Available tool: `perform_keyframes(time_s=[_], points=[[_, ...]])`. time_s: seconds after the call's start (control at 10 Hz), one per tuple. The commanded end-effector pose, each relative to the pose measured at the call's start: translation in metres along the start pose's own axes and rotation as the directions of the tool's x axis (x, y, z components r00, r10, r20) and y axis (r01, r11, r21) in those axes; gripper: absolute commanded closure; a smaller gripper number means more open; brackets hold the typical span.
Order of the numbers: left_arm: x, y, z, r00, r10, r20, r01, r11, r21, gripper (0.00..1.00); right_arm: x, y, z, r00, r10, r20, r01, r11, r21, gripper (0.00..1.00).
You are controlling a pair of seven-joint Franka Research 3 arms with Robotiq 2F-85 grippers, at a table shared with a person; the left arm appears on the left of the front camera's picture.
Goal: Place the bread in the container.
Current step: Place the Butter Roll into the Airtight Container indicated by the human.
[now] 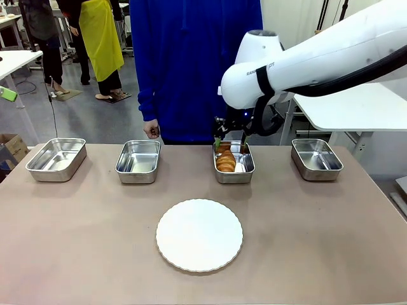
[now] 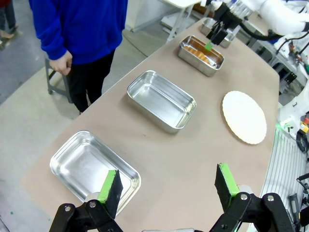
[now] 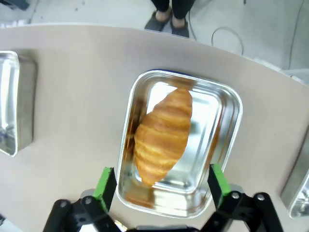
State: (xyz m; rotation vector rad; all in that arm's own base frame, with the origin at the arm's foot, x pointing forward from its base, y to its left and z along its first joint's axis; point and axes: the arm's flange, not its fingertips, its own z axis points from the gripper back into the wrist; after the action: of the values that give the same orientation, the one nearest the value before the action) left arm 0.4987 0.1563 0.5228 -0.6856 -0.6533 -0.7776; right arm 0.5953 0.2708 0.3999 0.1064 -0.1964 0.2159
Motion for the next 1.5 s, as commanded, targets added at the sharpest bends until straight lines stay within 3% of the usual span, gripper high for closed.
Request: perform_keyframes(time_s=[0.0, 0.2, 0.4, 0.6, 0.9, 1.1, 1.2, 1.4], points=[[0.001, -0.003, 0.001, 1.0, -0.005, 0.007, 0.005, 1.0, -0.006, 0.0, -0.068, -0.006, 0.065, 0.989, 0.01, 0.15, -0.007, 1.0, -0.017, 0.0], [0.001, -0.003, 0.001, 1.0, -0.005, 0.007, 0.005, 1.0, -0.006, 0.0, -0.12, -0.008, 0.112, 0.972, 0.042, 0.233, -0.037, 0.999, -0.026, 0.0], [0.001, -0.003, 0.001, 1.0, -0.005, 0.007, 0.005, 1.0, -0.006, 0.0, -0.164, -0.011, 0.128, 0.969, 0.064, 0.237, -0.055, 0.998, -0.044, 0.0], [0.001, -0.003, 0.001, 1.0, -0.005, 0.007, 0.005, 1.0, -0.006, 0.0, -0.223, -0.016, 0.126, 0.966, 0.116, 0.233, -0.108, 0.993, -0.046, 0.0], [0.001, -0.003, 0.001, 1.0, -0.005, 0.007, 0.005, 1.0, -0.006, 0.0, -0.28, -0.019, 0.106, 0.969, 0.144, 0.2, -0.138, 0.99, -0.042, 0.0], [0.001, -0.003, 0.001, 1.0, -0.005, 0.007, 0.005, 1.0, -0.006, 0.0, -0.292, -0.019, 0.1, 0.972, 0.113, 0.205, -0.112, 0.994, -0.018, 0.0], [0.001, -0.003, 0.001, 1.0, -0.005, 0.007, 0.005, 1.0, -0.006, 0.0, -0.254, -0.005, 0.116, 0.973, 0.124, 0.194, -0.113, 0.991, -0.067, 0.0], [0.001, -0.003, 0.001, 1.0, -0.005, 0.007, 0.005, 1.0, -0.006, 0.0, -0.254, -0.005, 0.116, 0.973, 0.124, 0.194, -0.113, 0.991, -0.067, 0.0]])
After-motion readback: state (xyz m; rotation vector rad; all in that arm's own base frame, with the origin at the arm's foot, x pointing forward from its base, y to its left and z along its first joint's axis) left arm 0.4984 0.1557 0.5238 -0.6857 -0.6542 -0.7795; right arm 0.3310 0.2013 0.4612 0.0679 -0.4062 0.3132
